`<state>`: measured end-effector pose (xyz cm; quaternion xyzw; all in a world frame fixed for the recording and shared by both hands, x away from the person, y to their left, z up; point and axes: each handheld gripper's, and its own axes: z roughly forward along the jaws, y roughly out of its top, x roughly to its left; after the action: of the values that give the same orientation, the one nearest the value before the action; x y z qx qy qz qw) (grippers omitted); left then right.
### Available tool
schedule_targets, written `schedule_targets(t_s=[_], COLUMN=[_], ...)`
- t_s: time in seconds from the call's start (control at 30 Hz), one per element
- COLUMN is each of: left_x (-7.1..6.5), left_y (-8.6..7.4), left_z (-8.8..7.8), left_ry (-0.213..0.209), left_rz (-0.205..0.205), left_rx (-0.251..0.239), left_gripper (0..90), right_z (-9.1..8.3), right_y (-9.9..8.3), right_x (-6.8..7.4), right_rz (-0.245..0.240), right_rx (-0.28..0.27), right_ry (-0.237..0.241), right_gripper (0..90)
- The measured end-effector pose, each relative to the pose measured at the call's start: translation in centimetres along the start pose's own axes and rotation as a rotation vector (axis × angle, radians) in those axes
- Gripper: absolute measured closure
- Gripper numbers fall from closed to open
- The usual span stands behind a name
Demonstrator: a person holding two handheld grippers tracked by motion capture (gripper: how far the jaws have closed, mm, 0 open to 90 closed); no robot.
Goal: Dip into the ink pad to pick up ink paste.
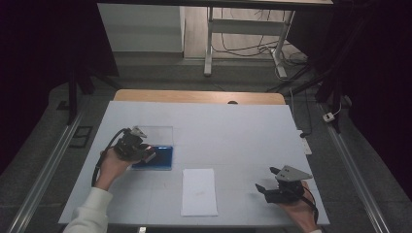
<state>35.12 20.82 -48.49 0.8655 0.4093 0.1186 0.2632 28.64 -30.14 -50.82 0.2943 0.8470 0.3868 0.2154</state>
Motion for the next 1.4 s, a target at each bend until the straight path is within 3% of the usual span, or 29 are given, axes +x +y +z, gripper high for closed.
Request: schedule_targets(t_s=[0.33,0.77,1.0,1.4], left_x=[-0.4,-1.3,-0.4,-0.6], left_y=[0.3,0.3,-0.4,-0.2], left_z=[0.3,0.7,0.6,0.6], left_ry=[0.024,0.072,0.024,0.035], left_rz=[0.016,0.043,0.016,0.024], left_rx=[0.034,0.042,-0.004,0.003], left_gripper=[70.5,71.0,71.0,70.9], right_z=[0.1,0.0,-0.1,0.0], right_y=[0.1,0.4,0.4,0.3], right_x=[0.1,0.3,0.3,0.2], right_rz=[-0.003,-0.021,-0.023,-0.02], right_rx=[-0.001,0.009,0.009,0.017], right_ry=[0.007,0.001,0.0,0.0], right_gripper=[17.1,17.1,17.1,17.1])
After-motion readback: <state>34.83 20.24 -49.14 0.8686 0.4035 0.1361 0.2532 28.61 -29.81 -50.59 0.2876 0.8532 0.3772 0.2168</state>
